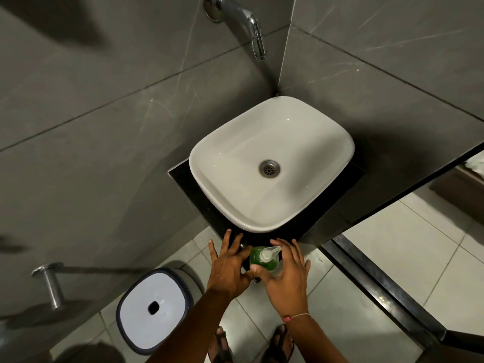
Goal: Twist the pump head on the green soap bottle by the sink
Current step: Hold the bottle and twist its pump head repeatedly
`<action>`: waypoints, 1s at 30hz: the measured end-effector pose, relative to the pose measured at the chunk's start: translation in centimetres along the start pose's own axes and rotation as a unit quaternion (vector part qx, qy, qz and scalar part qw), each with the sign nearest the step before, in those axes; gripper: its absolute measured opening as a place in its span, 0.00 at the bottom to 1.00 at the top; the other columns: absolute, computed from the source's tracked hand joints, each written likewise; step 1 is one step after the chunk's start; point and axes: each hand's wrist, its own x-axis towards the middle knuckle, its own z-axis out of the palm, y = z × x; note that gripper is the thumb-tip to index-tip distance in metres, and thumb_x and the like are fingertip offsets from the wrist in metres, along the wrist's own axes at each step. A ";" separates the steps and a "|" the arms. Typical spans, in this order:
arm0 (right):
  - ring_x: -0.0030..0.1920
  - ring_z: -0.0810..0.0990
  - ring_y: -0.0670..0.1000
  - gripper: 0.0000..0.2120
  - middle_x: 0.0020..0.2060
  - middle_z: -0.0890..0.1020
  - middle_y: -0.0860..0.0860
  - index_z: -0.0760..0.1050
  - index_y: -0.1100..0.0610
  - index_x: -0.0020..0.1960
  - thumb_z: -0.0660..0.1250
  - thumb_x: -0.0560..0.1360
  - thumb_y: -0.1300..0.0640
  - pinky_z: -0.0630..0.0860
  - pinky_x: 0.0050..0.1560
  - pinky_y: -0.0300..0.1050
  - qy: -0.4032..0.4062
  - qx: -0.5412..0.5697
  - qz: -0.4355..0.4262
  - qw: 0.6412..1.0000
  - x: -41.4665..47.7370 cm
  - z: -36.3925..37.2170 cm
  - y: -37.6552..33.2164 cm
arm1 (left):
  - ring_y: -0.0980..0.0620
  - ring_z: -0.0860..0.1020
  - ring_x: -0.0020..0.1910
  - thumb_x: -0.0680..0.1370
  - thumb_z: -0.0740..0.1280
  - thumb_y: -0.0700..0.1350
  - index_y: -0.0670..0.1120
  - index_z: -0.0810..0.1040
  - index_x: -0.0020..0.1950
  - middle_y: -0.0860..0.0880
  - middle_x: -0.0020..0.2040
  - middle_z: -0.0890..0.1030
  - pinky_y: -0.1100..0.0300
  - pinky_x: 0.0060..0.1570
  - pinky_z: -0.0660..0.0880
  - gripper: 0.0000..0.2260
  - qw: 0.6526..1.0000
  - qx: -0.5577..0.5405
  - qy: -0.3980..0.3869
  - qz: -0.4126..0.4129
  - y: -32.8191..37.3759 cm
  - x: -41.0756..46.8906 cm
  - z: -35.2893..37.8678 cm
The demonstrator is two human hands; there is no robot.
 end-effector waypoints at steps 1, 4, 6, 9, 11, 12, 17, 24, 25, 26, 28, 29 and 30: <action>0.73 0.61 0.50 0.25 0.61 0.73 0.41 0.73 0.45 0.57 0.70 0.62 0.37 0.51 0.71 0.70 0.024 0.018 0.011 0.999 -0.1 0.3 -0.5 | 0.49 0.35 0.75 0.72 0.66 0.62 0.58 0.69 0.69 0.50 0.77 0.57 0.33 0.69 0.33 0.26 1.000 -0.003 0.000 0.000 0.0 0.0 0.0; 0.71 0.64 0.51 0.14 0.56 0.75 0.39 0.75 0.46 0.45 0.75 0.65 0.45 0.54 0.69 0.72 0.070 0.038 0.018 0.997 -0.2 1.0 -1.2 | 0.48 0.37 0.76 0.72 0.65 0.65 0.58 0.67 0.70 0.50 0.78 0.56 0.34 0.69 0.33 0.28 1.000 -0.006 -0.002 -0.002 0.0 0.0 0.0; 0.72 0.62 0.49 0.12 0.56 0.74 0.35 0.75 0.44 0.44 0.76 0.66 0.49 0.51 0.70 0.72 0.065 0.049 0.018 0.996 -0.3 1.1 -1.1 | 0.48 0.37 0.76 0.72 0.64 0.65 0.58 0.66 0.71 0.50 0.78 0.56 0.34 0.68 0.32 0.29 1.000 0.001 -0.004 -0.002 0.0 -0.1 -0.1; 0.73 0.58 0.47 0.14 0.57 0.67 0.25 0.75 0.39 0.51 0.72 0.68 0.51 0.47 0.72 0.71 0.052 0.076 0.007 0.996 -0.4 0.8 -0.9 | 0.49 0.36 0.75 0.71 0.64 0.66 0.59 0.66 0.71 0.50 0.78 0.56 0.36 0.67 0.29 0.30 1.000 0.005 -0.007 -0.002 -0.1 0.0 -0.1; 0.74 0.56 0.49 0.19 0.56 0.64 0.18 0.73 0.37 0.58 0.70 0.71 0.53 0.44 0.72 0.70 0.049 0.084 -0.009 0.995 -0.4 0.7 -0.7 | 0.49 0.36 0.75 0.71 0.64 0.67 0.59 0.66 0.71 0.51 0.78 0.56 0.37 0.67 0.28 0.30 1.000 0.000 -0.007 0.000 -0.1 0.0 -0.2; 0.75 0.56 0.51 0.20 0.56 0.62 0.15 0.71 0.38 0.60 0.68 0.72 0.54 0.42 0.72 0.69 0.043 0.084 -0.016 0.995 -0.3 0.8 -0.6 | 0.49 0.36 0.75 0.70 0.64 0.67 0.58 0.67 0.71 0.51 0.77 0.56 0.38 0.66 0.27 0.31 1.000 -0.004 -0.004 0.000 -0.1 0.0 -0.2; 0.75 0.47 0.42 0.22 0.70 0.54 0.28 0.66 0.36 0.66 0.62 0.76 0.54 0.37 0.73 0.66 -0.027 0.072 -0.017 0.997 -0.2 1.2 0.2 | 0.49 0.37 0.76 0.70 0.65 0.67 0.58 0.66 0.71 0.51 0.77 0.56 0.38 0.67 0.28 0.31 1.000 -0.008 -0.003 0.001 0.0 0.0 -0.3; 0.76 0.38 0.42 0.24 0.73 0.54 0.38 0.59 0.33 0.68 0.58 0.75 0.52 0.32 0.72 0.65 -0.100 0.000 -0.070 0.993 0.8 0.1 0.7 | 0.49 0.37 0.75 0.69 0.60 0.71 0.57 0.66 0.71 0.50 0.77 0.57 0.38 0.67 0.27 0.34 1.000 -0.014 0.006 0.009 -0.3 0.0 0.0; 0.76 0.38 0.44 0.24 0.72 0.55 0.37 0.59 0.32 0.67 0.57 0.75 0.51 0.32 0.72 0.65 -0.108 -0.004 -0.073 0.991 1.0 -0.1 0.7 | 0.49 0.38 0.75 0.69 0.58 0.72 0.56 0.66 0.71 0.50 0.77 0.58 0.38 0.66 0.27 0.34 1.000 -0.015 0.008 0.011 -0.3 0.0 0.1; 0.76 0.37 0.45 0.23 0.73 0.55 0.36 0.60 0.33 0.68 0.56 0.76 0.49 0.32 0.72 0.66 -0.117 -0.011 -0.071 0.991 1.1 -0.3 0.8 | 0.48 0.38 0.76 0.69 0.58 0.72 0.56 0.66 0.71 0.50 0.77 0.58 0.38 0.66 0.27 0.35 1.000 -0.016 0.008 0.012 -0.3 0.0 0.1; 0.76 0.38 0.46 0.24 0.73 0.54 0.36 0.62 0.39 0.71 0.56 0.75 0.43 0.34 0.72 0.67 -0.113 -0.029 -0.067 0.991 1.1 -0.4 1.0 | 0.47 0.39 0.76 0.71 0.60 0.70 0.56 0.66 0.71 0.50 0.77 0.58 0.37 0.67 0.29 0.33 1.000 -0.015 0.006 0.011 -0.2 -0.1 0.0; 0.77 0.41 0.47 0.26 0.73 0.57 0.36 0.64 0.41 0.70 0.57 0.73 0.40 0.35 0.72 0.67 -0.095 -0.033 -0.061 0.993 0.9 -0.4 0.8 | 0.48 0.38 0.76 0.71 0.62 0.68 0.56 0.66 0.71 0.50 0.77 0.58 0.36 0.68 0.30 0.31 1.000 -0.014 0.007 0.009 -0.2 -0.1 0.0; 0.77 0.45 0.47 0.28 0.70 0.61 0.37 0.67 0.43 0.69 0.60 0.70 0.37 0.38 0.72 0.66 -0.068 -0.025 -0.046 0.996 0.6 -0.3 0.5 | 0.48 0.37 0.75 0.72 0.63 0.65 0.57 0.67 0.71 0.49 0.77 0.58 0.35 0.68 0.32 0.29 1.000 -0.014 0.009 0.009 -0.2 -0.1 0.1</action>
